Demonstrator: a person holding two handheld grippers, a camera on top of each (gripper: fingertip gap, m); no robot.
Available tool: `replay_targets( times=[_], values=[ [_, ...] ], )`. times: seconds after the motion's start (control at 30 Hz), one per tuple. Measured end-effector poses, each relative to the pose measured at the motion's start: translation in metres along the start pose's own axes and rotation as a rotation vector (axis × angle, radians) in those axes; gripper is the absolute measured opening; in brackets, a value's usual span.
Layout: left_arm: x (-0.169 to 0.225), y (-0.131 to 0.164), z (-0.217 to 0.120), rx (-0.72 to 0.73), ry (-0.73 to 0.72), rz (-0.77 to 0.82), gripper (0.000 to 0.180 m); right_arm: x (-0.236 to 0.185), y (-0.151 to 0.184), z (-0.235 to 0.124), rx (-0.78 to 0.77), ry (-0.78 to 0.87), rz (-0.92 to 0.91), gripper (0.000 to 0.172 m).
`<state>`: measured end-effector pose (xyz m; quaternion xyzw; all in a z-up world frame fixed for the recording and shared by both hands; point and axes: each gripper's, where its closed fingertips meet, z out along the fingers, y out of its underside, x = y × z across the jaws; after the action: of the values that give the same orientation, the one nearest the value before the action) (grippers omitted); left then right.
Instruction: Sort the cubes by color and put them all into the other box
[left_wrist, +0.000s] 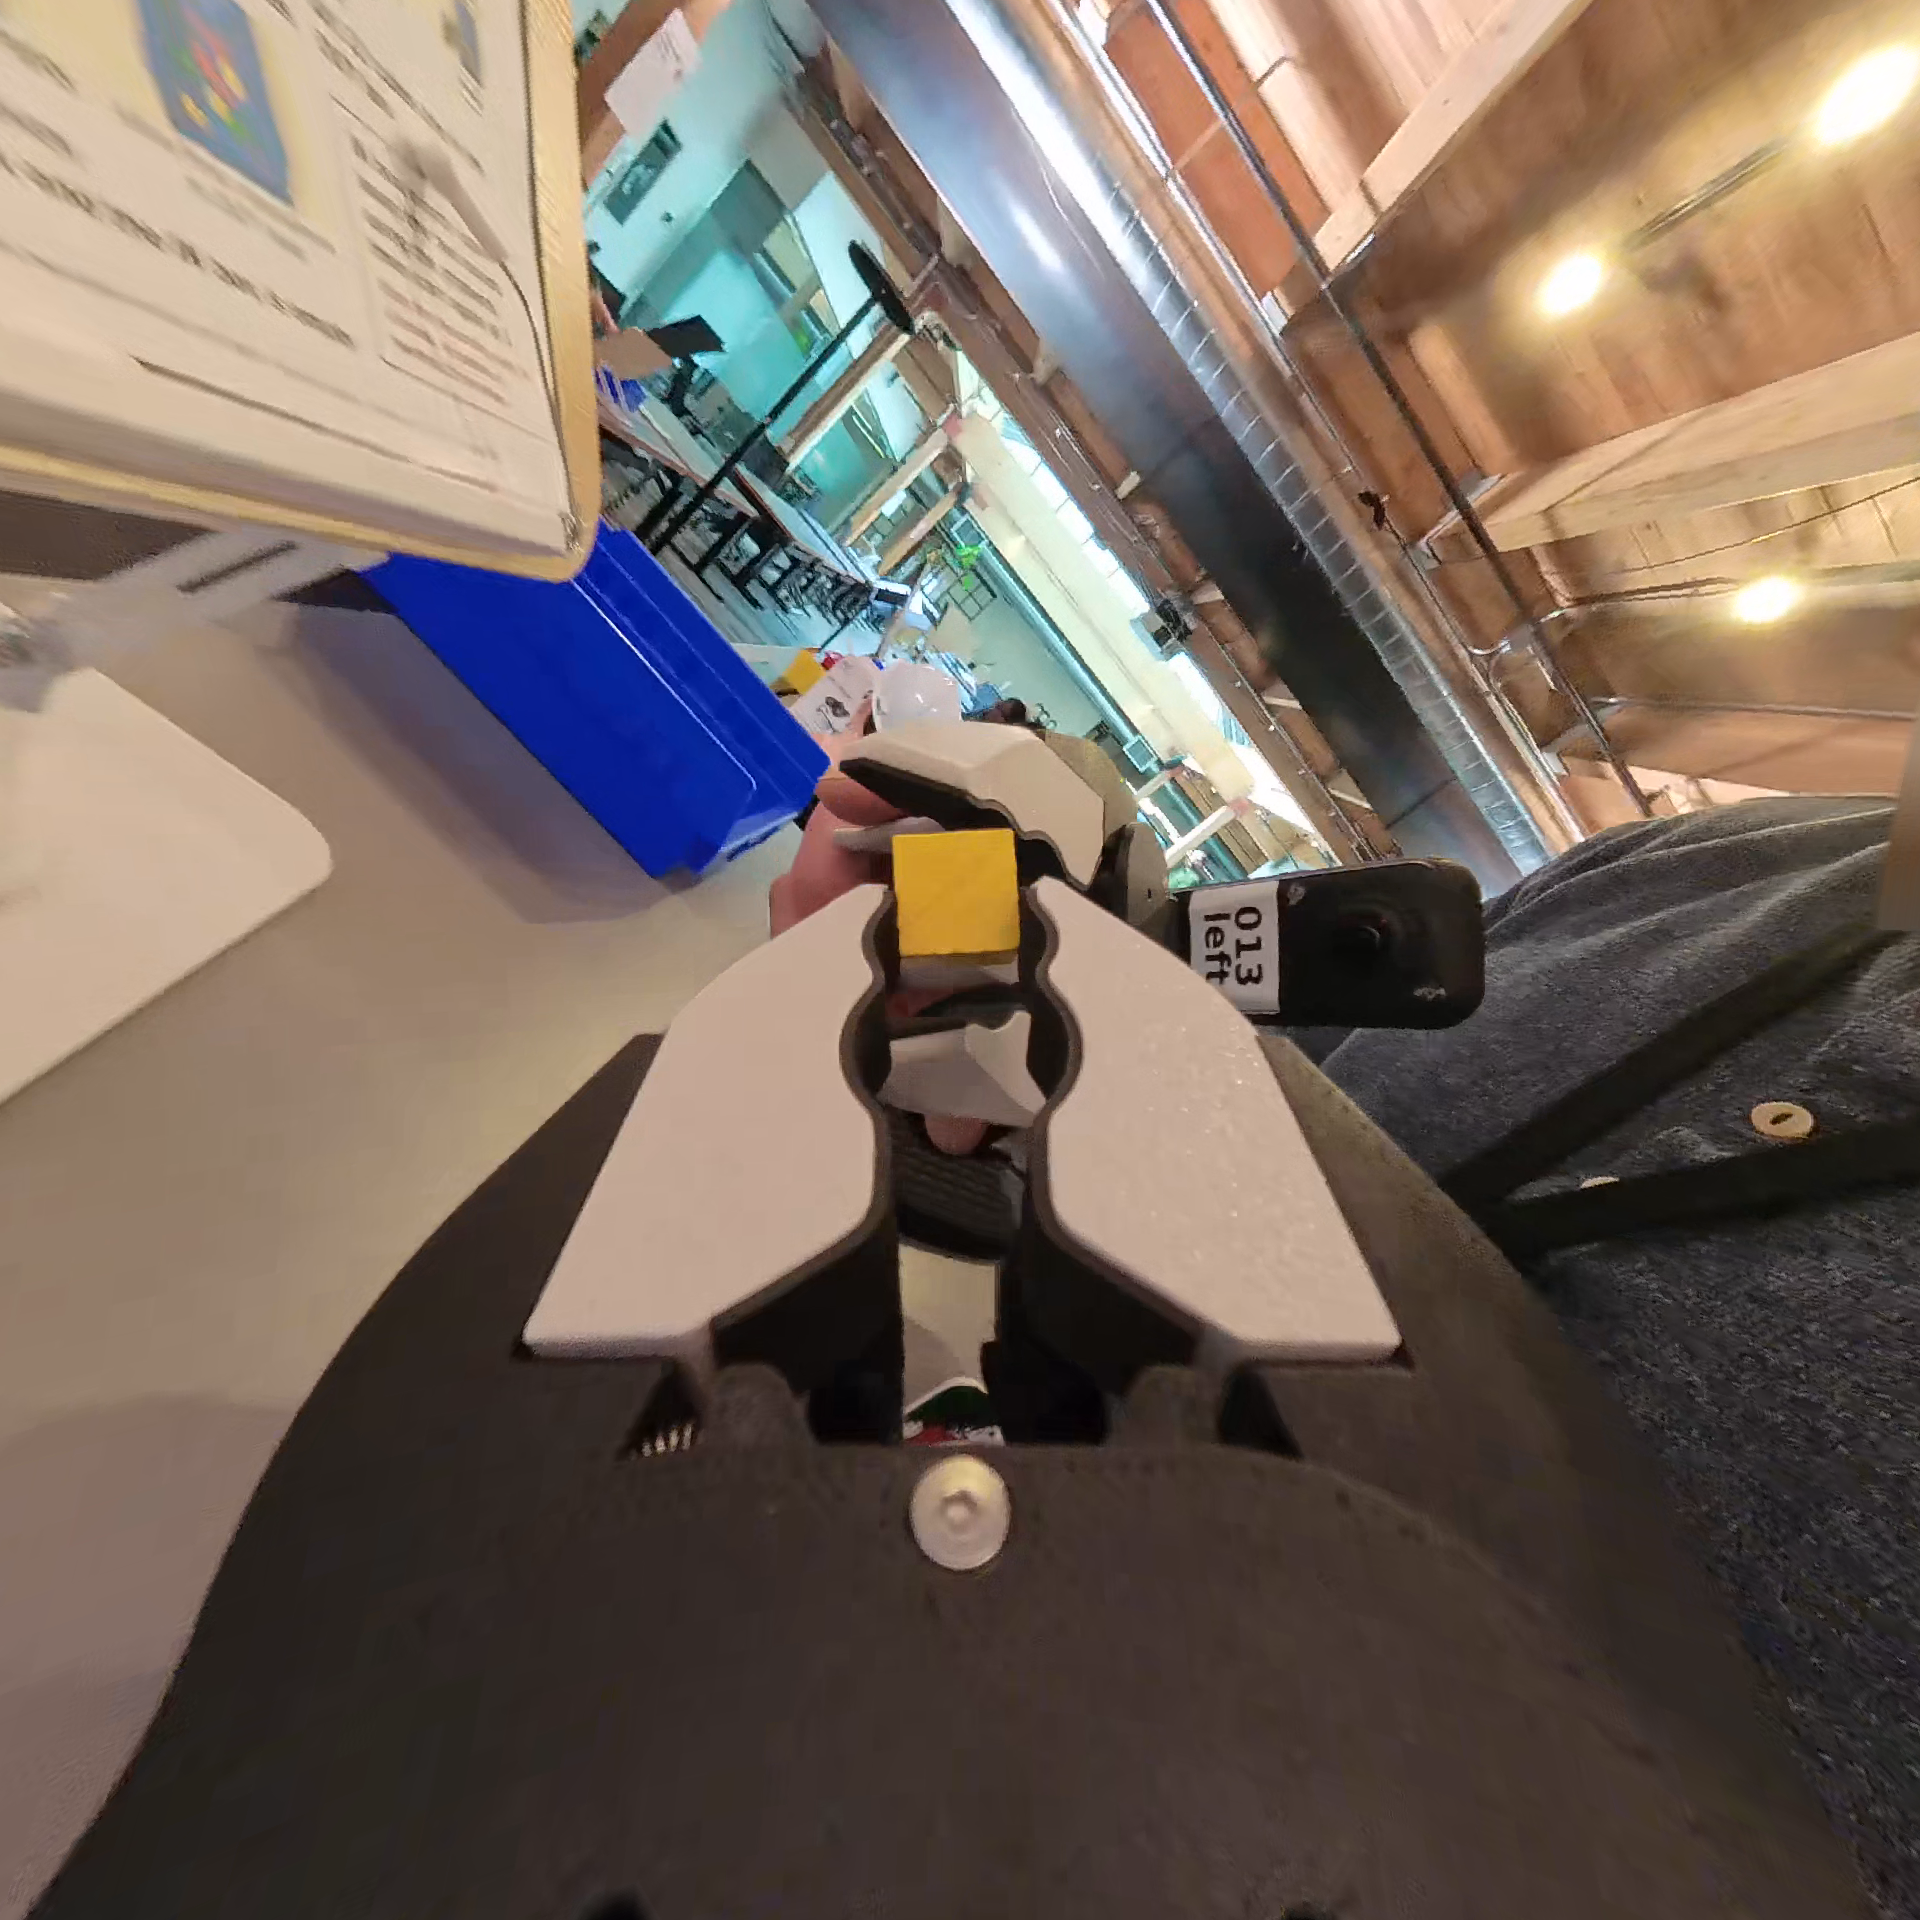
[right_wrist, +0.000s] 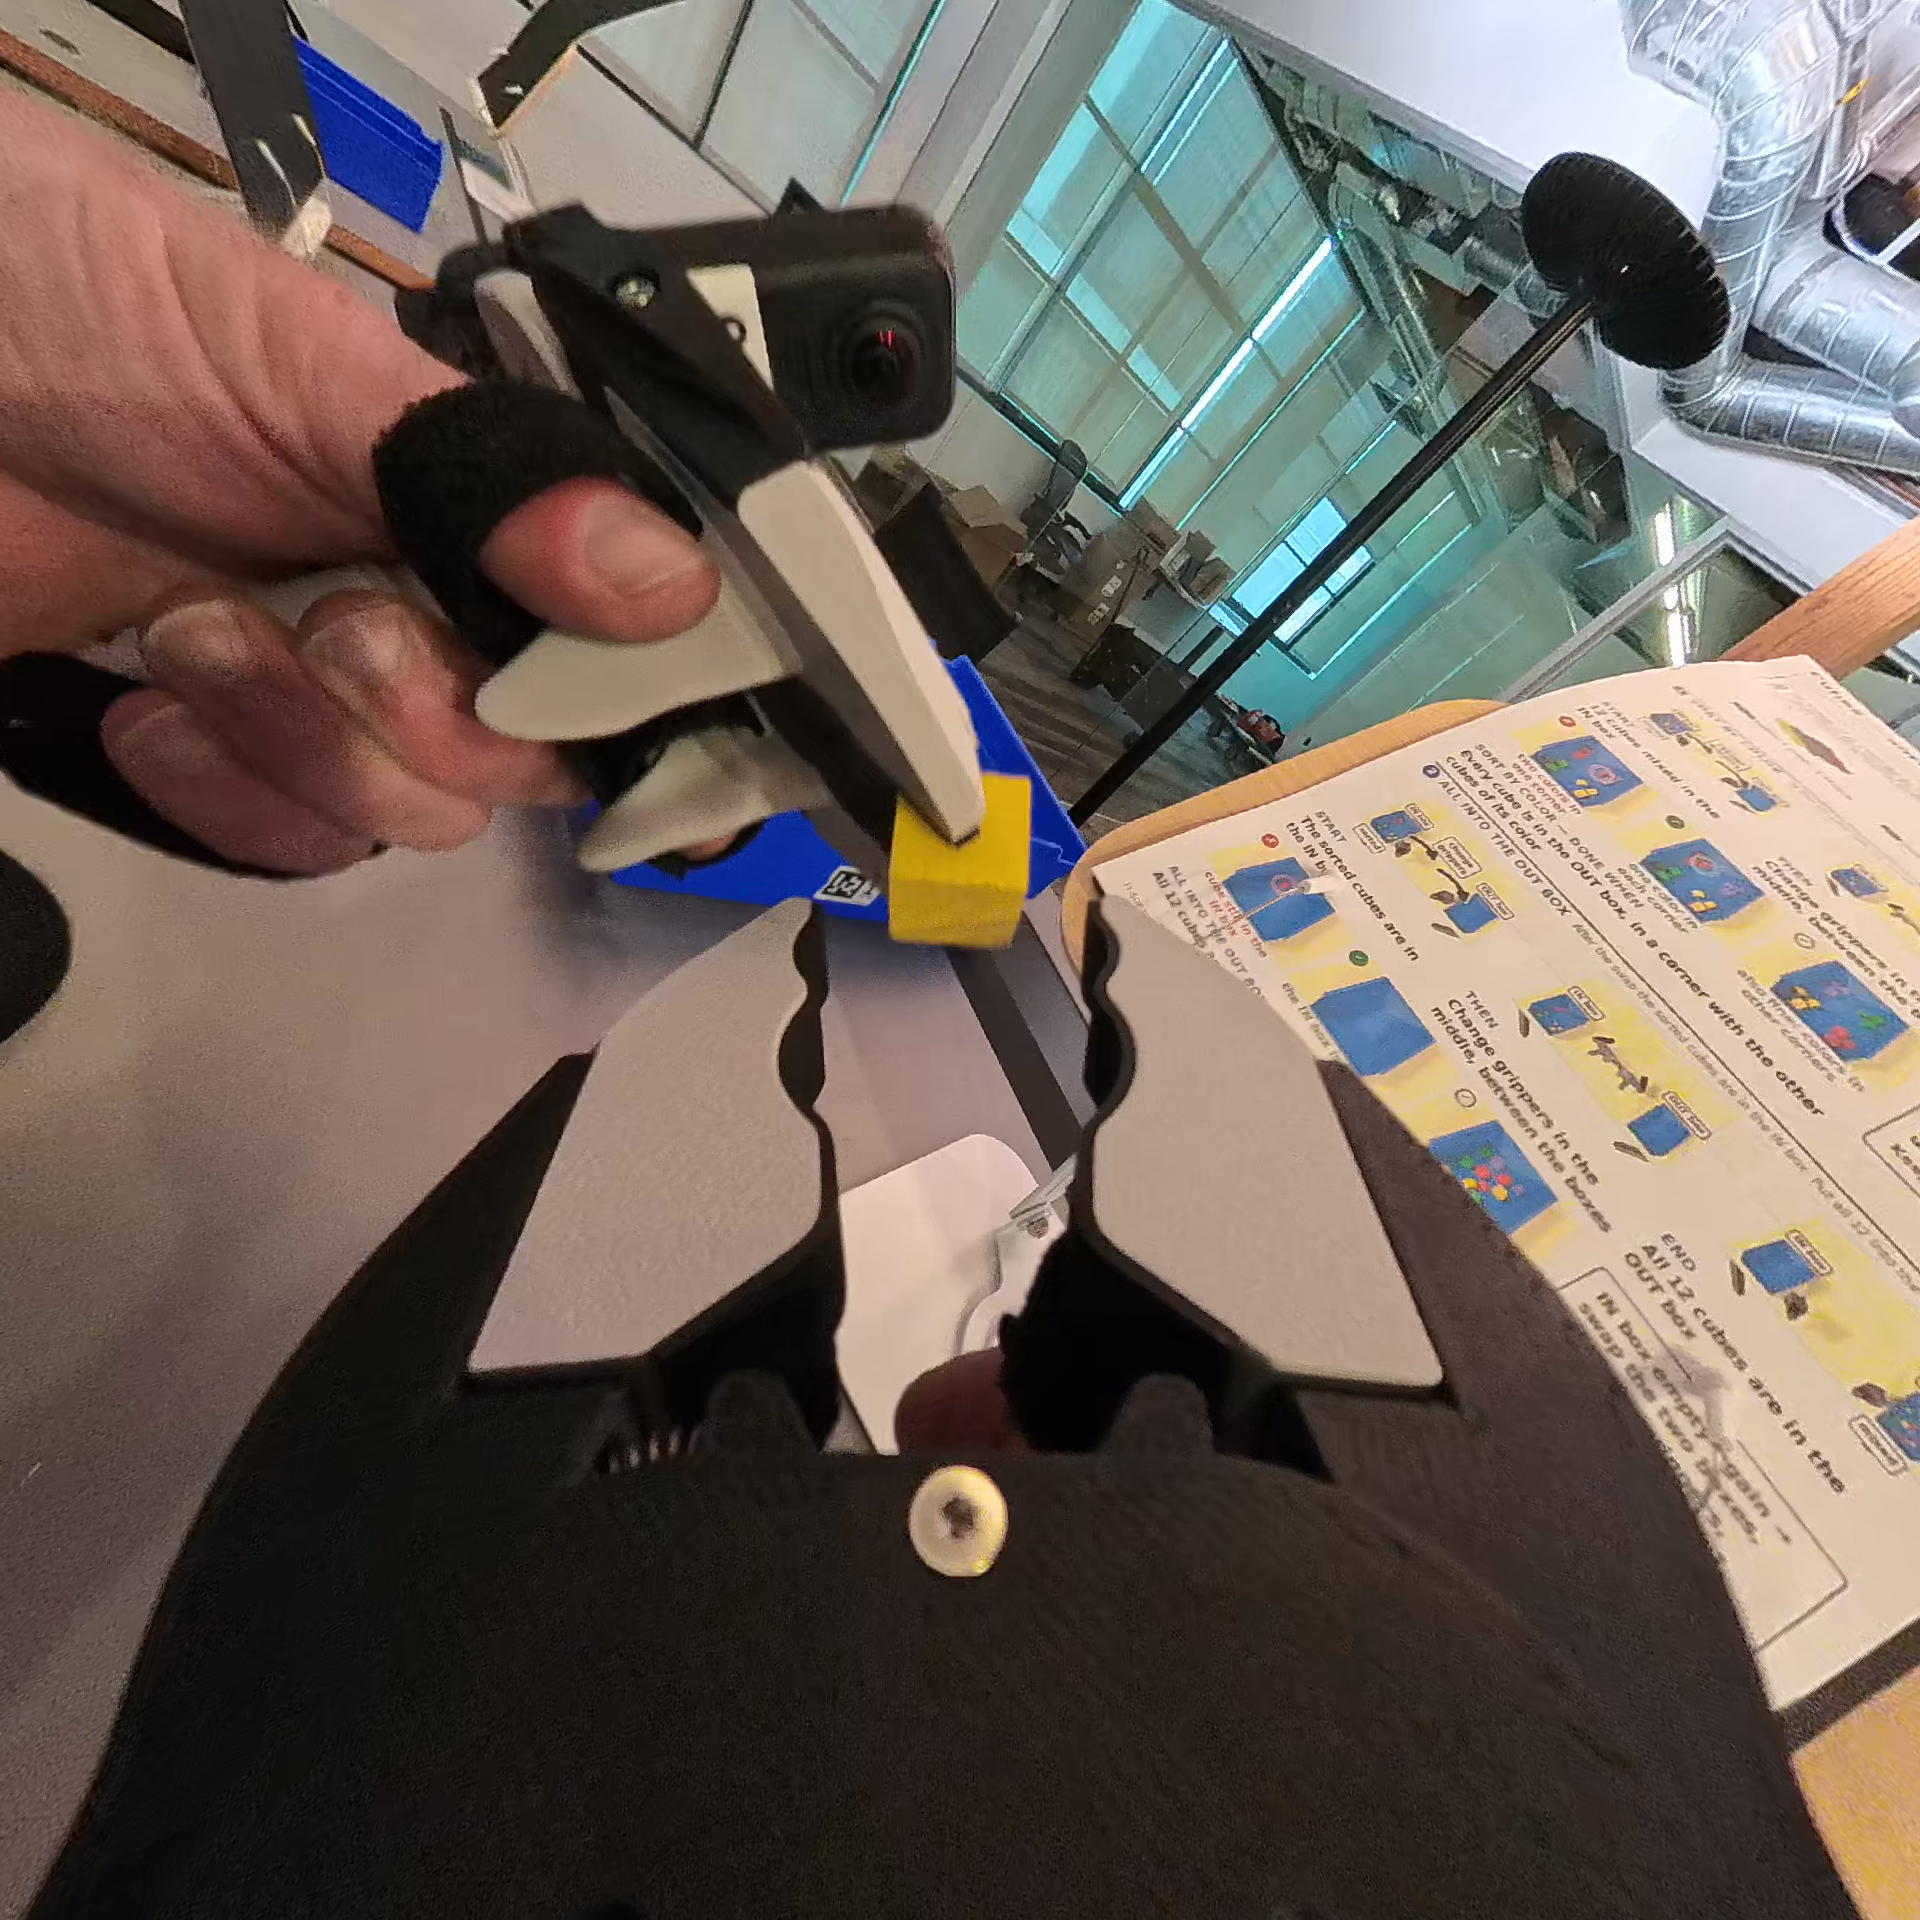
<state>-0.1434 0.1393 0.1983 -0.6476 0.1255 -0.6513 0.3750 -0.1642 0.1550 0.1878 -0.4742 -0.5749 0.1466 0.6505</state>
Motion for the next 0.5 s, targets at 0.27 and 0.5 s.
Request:
replay_targets(
  times=[0.27, 0.5],
  values=[
    [0.006, 0.028, 0.032, -0.067, 0.081, -0.055, 0.022, -0.004, 0.006, -0.033, -0.014, 0.021, 0.048, 0.025],
    [0.002, 0.022, 0.032, 0.014, 0.078, -0.037, 0.0, 0.056, 0.062, -0.1, -0.168, 0.197, 0.125, 0.023]
  ],
)
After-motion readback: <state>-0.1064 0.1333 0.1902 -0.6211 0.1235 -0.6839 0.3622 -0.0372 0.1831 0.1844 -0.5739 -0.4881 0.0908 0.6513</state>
